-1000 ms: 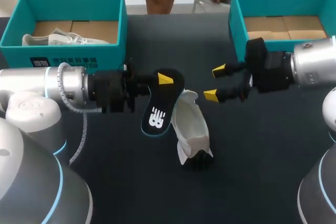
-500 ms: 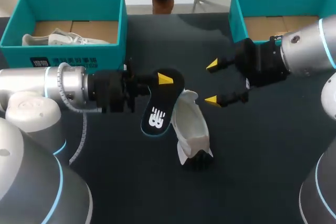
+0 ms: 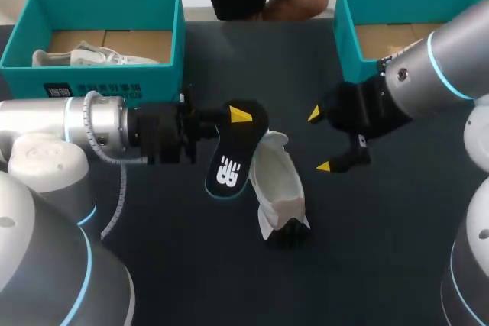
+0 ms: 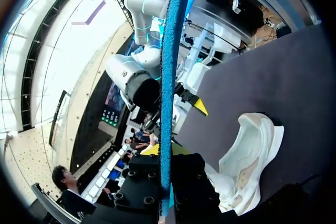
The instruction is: Take the shoe out of the shoebox, open the shoe tongue, remove and reinsert the insole, then place the shoe into the shoebox
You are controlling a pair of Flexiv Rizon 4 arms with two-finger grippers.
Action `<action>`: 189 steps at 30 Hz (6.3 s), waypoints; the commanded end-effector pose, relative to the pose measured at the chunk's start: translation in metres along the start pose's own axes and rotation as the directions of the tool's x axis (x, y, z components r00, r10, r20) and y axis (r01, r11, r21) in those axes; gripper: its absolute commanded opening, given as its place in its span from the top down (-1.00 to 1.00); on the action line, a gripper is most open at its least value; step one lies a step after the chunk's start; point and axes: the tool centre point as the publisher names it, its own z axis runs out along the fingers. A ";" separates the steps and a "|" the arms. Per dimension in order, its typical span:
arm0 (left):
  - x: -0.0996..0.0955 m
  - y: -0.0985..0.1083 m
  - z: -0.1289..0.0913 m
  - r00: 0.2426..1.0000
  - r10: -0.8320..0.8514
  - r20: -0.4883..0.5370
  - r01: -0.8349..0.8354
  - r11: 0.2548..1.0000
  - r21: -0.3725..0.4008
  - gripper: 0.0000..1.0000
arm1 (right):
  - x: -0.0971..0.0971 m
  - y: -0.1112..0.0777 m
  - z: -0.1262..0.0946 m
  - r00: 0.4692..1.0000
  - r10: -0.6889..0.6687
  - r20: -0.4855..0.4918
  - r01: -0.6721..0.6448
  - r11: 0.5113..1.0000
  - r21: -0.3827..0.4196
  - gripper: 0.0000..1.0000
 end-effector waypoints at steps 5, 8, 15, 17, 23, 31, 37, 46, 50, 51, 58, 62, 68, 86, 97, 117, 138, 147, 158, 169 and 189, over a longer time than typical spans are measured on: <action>0.001 -0.001 0.000 1.000 0.001 0.003 -0.001 1.000 -0.002 1.00 | -0.009 0.005 -0.001 1.000 0.002 -0.023 0.000 0.996 0.085 -1.00; 0.005 -0.006 0.001 0.999 -0.042 0.019 0.042 0.999 0.019 1.00 | -0.009 0.005 -0.001 1.000 0.002 -0.023 0.000 0.996 0.085 -1.00; 0.027 -0.040 0.007 0.986 -0.129 0.105 0.124 0.991 0.059 1.00 | -0.006 -0.004 0.016 1.000 -0.003 -0.029 0.005 0.997 0.076 -1.00; 0.032 -0.048 0.010 0.985 -0.133 0.109 0.126 0.990 0.068 1.00 | -0.005 -0.006 0.021 1.000 -0.015 -0.028 0.016 0.998 0.059 -1.00; 0.047 -0.066 0.011 0.971 -0.191 0.141 0.177 0.979 0.103 1.00 | 0.004 -0.016 0.034 0.999 -0.029 -0.044 0.032 0.998 0.061 -1.00; 0.067 -0.069 0.022 0.958 -0.258 0.129 0.241 0.962 0.130 1.00 | 0.014 -0.021 0.040 1.000 -0.001 -0.030 0.003 0.997 0.071 -1.00; 0.078 -0.070 0.036 0.960 -0.254 0.119 0.238 0.963 0.129 1.00 | 0.014 -0.021 0.040 1.000 -0.001 -0.030 0.003 0.997 0.071 -1.00; 0.090 -0.061 0.051 0.954 -0.272 0.122 0.258 0.959 0.118 1.00 | 0.011 -0.024 0.051 0.999 -0.008 -0.044 0.010 0.999 0.040 -1.00; 0.096 -0.054 0.058 0.950 -0.292 0.109 0.284 0.955 0.087 1.00 | 0.008 -0.028 0.062 0.999 -0.003 -0.044 0.003 1.000 0.011 -1.00; 0.097 -0.053 0.059 0.946 -0.304 0.116 0.295 0.951 0.091 1.00 | 0.008 -0.029 0.065 0.999 0.002 -0.051 -0.002 1.000 0.009 -1.00; 0.100 -0.043 0.069 0.943 -0.323 0.080 0.316 0.944 0.091 1.00 | 0.009 -0.036 0.079 0.998 0.006 -0.062 -0.006 1.000 0.003 -1.00; 0.100 -0.040 0.070 0.943 -0.324 0.074 0.317 0.944 0.088 1.00 | 0.010 -0.036 0.081 0.996 -0.027 -0.083 0.028 0.999 0.018 -1.00; 0.098 -0.035 0.070 0.942 -0.328 0.068 0.322 0.943 0.086 1.00 | 0.010 -0.035 0.083 0.996 -0.028 -0.088 0.030 0.999 0.016 -1.00; 0.124 -0.015 0.082 0.914 -0.405 0.019 0.403 0.913 0.064 1.00 | 0.009 -0.034 0.083 0.995 -0.031 -0.090 0.033 0.999 0.019 -1.00; 0.137 0.014 0.079 0.921 -0.389 0.009 0.389 0.921 0.008 1.00 | 0.009 -0.034 0.083 0.995 -0.031 -0.090 0.033 0.999 0.019 -1.00; 0.149 0.048 0.063 0.918 -0.395 0.034 0.397 0.914 -0.084 1.00 | 0.009 -0.034 0.083 0.995 -0.031 -0.090 0.033 0.999 0.019 -1.00; 0.121 0.014 0.061 0.931 -0.362 0.051 0.362 0.932 0.001 0.29 | 0.009 -0.034 0.083 0.995 -0.031 -0.090 0.033 0.999 0.019 -1.00; 0.121 -0.017 0.054 0.932 -0.359 0.054 0.357 0.933 0.036 0.38 | 0.009 -0.034 0.083 0.995 -0.031 -0.090 0.033 0.999 0.019 -1.00; 0.135 -0.012 0.057 0.927 -0.373 0.043 0.372 0.928 0.030 1.00 | 0.009 -0.034 0.083 0.995 -0.031 -0.090 0.033 0.999 0.019 -1.00; 0.144 0.026 0.059 0.947 -0.312 0.082 0.312 0.950 0.012 1.00 | 0.009 -0.034 0.083 0.995 -0.031 -0.090 0.033 0.999 0.019 -1.00; 0.134 0.028 0.052 0.941 -0.323 0.104 0.325 0.946 0.001 0.38 | 0.009 -0.034 0.083 0.995 -0.031 -0.090 0.033 0.999 0.019 -1.00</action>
